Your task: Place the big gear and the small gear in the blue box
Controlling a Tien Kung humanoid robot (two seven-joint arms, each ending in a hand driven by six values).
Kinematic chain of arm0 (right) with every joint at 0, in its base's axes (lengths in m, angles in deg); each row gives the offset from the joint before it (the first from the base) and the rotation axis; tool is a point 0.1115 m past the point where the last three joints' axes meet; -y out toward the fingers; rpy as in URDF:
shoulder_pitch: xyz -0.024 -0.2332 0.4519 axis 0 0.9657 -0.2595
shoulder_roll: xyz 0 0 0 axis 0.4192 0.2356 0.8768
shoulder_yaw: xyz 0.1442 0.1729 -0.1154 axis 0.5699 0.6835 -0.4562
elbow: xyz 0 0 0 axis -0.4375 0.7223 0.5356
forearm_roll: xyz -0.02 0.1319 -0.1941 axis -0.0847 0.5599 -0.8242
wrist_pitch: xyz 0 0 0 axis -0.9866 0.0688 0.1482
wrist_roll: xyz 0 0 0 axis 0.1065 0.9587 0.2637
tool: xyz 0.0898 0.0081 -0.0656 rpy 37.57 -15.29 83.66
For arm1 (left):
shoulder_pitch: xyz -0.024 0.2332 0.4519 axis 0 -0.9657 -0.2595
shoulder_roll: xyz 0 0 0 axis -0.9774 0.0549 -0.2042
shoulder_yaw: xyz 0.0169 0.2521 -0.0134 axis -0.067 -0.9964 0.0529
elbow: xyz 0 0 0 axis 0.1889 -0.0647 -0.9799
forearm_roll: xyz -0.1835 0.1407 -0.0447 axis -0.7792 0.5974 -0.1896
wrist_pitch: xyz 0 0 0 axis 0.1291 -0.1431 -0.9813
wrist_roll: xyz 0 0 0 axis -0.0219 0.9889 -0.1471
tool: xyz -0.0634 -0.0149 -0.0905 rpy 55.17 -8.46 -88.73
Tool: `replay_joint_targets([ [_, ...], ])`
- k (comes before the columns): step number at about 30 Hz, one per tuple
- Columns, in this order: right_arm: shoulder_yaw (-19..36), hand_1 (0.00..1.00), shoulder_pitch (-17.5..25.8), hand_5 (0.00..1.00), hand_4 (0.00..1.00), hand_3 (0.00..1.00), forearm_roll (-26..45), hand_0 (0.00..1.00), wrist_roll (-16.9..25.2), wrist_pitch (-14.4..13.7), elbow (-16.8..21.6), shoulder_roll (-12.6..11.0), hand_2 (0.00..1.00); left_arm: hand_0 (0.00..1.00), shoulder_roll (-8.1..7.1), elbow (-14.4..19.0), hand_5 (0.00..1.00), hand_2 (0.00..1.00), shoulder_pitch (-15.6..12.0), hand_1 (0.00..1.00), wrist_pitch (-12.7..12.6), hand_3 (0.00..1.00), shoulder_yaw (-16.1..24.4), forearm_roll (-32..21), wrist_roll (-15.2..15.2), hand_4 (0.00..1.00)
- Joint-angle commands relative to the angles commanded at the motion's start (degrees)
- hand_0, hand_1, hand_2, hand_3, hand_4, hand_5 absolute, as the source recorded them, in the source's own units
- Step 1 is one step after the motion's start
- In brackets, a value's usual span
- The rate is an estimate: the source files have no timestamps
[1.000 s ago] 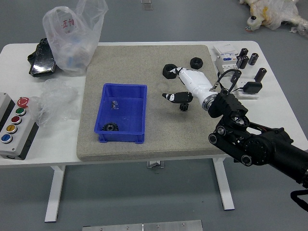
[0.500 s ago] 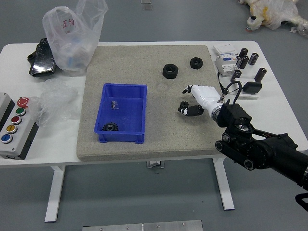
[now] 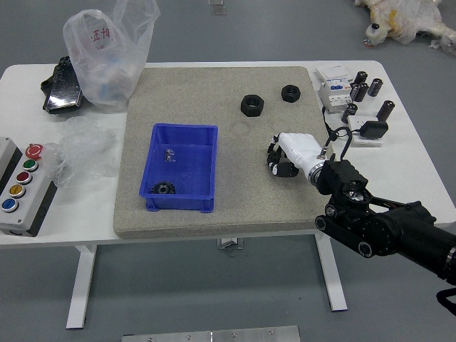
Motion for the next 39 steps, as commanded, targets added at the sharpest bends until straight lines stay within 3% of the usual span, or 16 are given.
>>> replay_joint_targets([
  [6, 2.5, 0.438, 0.1, 0.056, 0.135, 0.414, -2.2, 0.472, -0.1, 0.1, 4.5, -1.3, 0.24, 0.666, 0.04, 0.0, 0.376, 0.532, 0.0, 0.558, -0.1, 0.651, -0.1, -0.2, 0.0, 0.73],
  [12, 4.1, 0.446, -0.4, 0.043, 0.14, 0.429, -5.5, 0.494, -0.6, 0.3, 12.9, -2.1, 0.246, 0.666, 0.07, 0.0, 0.378, 0.532, -0.1, 0.558, 0.0, 0.652, 0.1, 0.1, -0.1, 0.731],
  [20, 0.8, 0.464, -1.5, 0.041, 0.164, 0.475, -11.0, 0.512, -0.7, 0.6, 24.2, 1.4, 0.253, 0.666, 0.21, 0.1, 0.381, 0.533, -0.1, 0.559, 0.1, 0.653, 0.3, 0.3, -0.2, 0.732],
  [21, 0.2, 0.464, -1.7, 0.041, 0.164, 0.475, -11.2, 0.512, -0.7, 0.7, 24.9, 1.9, 0.253, 0.666, 0.2, 0.1, 0.381, 0.533, -0.1, 0.559, 0.1, 0.653, 0.3, 0.4, -0.2, 0.732],
  [22, -0.4, 0.477, -1.9, 0.101, 0.322, 0.58, -11.4, 0.528, -0.6, 0.7, 25.1, 2.4, 0.254, 0.666, 0.18, 0.1, 0.388, 0.532, -0.1, 0.558, 0.1, 0.653, 0.3, 0.4, -0.2, 0.734],
  [27, -2.8, 0.477, -2.4, 0.101, 0.322, 0.58, -11.4, 0.528, -0.9, 1.5, 24.2, 3.8, 0.254, 0.666, 0.08, 0.1, 0.388, 0.532, -0.1, 0.558, 0.2, 0.653, 0.4, 0.5, -0.2, 0.734],
  [28, -3.0, 0.636, -2.5, 0.232, 0.35, 0.67, -11.2, 0.556, -0.9, 1.7, 24.0, 3.9, 0.617, 0.666, 0.08, 0.1, 0.388, 0.532, -0.2, 0.558, 0.2, 0.653, 0.5, 0.6, -0.3, 0.735],
  [33, -3.6, 0.636, -2.4, 0.232, 0.35, 0.67, -10.5, 0.556, -1.2, 2.5, 22.9, 4.3, 0.617, 0.666, 0.16, 0.2, 0.388, 0.532, -0.2, 0.558, 0.3, 0.653, 0.8, 0.9, -0.5, 0.735],
  [34, -3.7, 0.733, -2.4, 0.342, 0.644, 0.77, -10.4, 0.627, -1.4, 2.7, 22.7, 4.4, 0.786, 0.666, 0.18, 0.2, 0.388, 0.532, -0.2, 0.559, 0.3, 0.653, 0.8, 0.9, -0.5, 0.734],
  [39, -4.6, 0.733, -2.0, 0.342, 0.644, 0.77, -9.8, 0.627, -2.2, 4.2, 22.4, 4.6, 0.786, 0.666, 0.25, 0.2, 0.388, 0.532, -0.1, 0.559, 0.3, 0.653, 0.7, 0.7, -0.5, 0.734],
])
